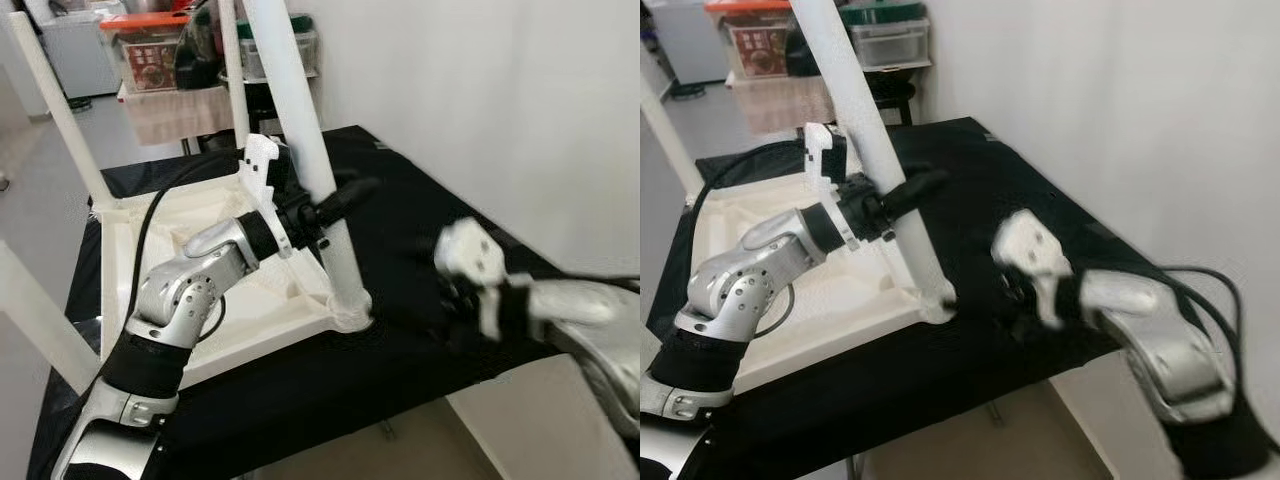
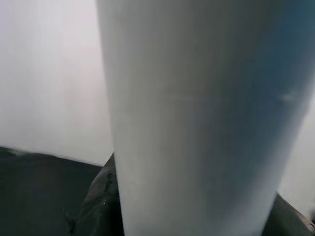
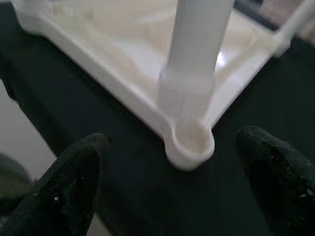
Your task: Building children table
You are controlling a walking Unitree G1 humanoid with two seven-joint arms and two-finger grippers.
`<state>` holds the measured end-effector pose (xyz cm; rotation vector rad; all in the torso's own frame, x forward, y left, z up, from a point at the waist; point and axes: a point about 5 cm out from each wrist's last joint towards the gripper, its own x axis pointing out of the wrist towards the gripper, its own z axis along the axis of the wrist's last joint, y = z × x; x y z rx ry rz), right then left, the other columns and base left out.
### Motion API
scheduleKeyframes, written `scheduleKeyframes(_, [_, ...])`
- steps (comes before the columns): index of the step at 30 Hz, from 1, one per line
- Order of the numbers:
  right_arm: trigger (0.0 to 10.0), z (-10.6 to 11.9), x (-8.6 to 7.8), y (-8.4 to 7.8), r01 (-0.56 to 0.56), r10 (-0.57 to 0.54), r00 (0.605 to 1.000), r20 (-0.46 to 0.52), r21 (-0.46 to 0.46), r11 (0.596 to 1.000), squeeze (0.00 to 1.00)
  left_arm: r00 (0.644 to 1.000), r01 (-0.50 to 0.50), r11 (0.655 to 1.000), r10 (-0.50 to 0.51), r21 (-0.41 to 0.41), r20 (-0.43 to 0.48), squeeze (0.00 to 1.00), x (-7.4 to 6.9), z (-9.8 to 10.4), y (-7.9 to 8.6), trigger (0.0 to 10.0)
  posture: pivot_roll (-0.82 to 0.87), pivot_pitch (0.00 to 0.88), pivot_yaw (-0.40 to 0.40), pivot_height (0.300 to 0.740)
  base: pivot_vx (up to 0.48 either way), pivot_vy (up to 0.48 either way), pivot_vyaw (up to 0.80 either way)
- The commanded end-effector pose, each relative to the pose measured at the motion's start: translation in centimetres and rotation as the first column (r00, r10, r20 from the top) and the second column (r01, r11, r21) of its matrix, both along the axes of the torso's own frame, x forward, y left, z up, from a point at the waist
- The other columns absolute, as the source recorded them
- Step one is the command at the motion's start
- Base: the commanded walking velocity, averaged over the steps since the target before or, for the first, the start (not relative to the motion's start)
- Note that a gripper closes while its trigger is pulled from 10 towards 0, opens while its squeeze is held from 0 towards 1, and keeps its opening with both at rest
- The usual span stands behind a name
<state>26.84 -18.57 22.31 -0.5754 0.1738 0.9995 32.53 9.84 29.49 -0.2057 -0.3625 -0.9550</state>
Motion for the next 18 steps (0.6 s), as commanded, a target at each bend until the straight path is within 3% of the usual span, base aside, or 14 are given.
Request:
scheduleKeyframes(1, [10.0,0.5,0.9,-0.4,0.058,-0.057,0.997,0.049,-0.020,0.998,1.00,1.000,0.001,1.000,-0.001,0.014,0.027,0.00,-0.1,0.4,-0.1,0.0,-0.11,0.000,0.018,0.740,0.000,0.000,0.00])
scheduleKeyframes(2, [10.0,0.5,0.9,-0.4,0.058,-0.057,0.997,0.049,-0.020,0.998,1.00,1.000,0.001,1.000,-0.001,0.014,0.027,0.00,-0.1,0.4,-0.1,0.0,-0.11,0.000,0.018,0.740,0.000,0.000,0.00])
scheduleKeyframes(3, [10.0,1.6,2.0,-0.3,0.109,-0.115,0.988,0.102,0.068,0.992,1.00,0.999,0.026,0.999,-0.027,0.022,0.026,0.00,-0.4,0.1,-0.6,0.0,-0.11,0.000,0.021,0.740,0.000,0.000,0.00])
scheduleKeyframes(4, [10.0,1.9,2.2,-0.2,0.116,-0.126,0.986,0.111,0.093,0.989,1.00,0.999,0.033,0.999,-0.034,0.024,0.026,0.00,-0.5,0.0,-0.7,0.0,-0.11,0.000,0.021,0.740,0.000,0.000,0.00])
scheduleKeyframes(7, [10.0,2.8,3.0,1.4,0.108,-0.137,0.982,0.129,0.207,0.972,1.00,0.992,0.121,0.992,-0.121,0.028,0.017,0.00,-1.4,-0.4,-2.2,0.0,-0.11,0.000,0.020,0.740,0.000,0.000,0.00])
scheduleKeyframes(16, [10.0,3.1,4.1,2.2,0.155,-0.191,0.975,0.113,0.270,0.950,1.00,0.985,0.174,0.984,-0.175,0.024,0.015,0.00,-1.8,-0.7,-3.2,0.0,-0.11,0.000,0.020,0.740,0.000,0.000,0.00])
scheduleKeyframes(17, [10.0,2.6,3.8,3.5,0.103,-0.130,0.988,0.082,0.272,0.957,0.00,0.982,0.188,0.982,-0.188,0.021,0.013,0.00,-2.0,-0.7,-3.5,0.0,-0.11,0.000,0.022,0.740,0.000,0.000,0.00])
scheduleKeyframes(18, [10.0,2.6,3.8,3.5,0.103,-0.130,0.988,0.082,0.272,0.957,0.00,0.982,0.188,0.982,-0.188,0.021,0.013,0.00,-2.0,-0.7,-3.5,0.0,-0.11,0.000,0.022,0.740,0.000,0.000,0.00])
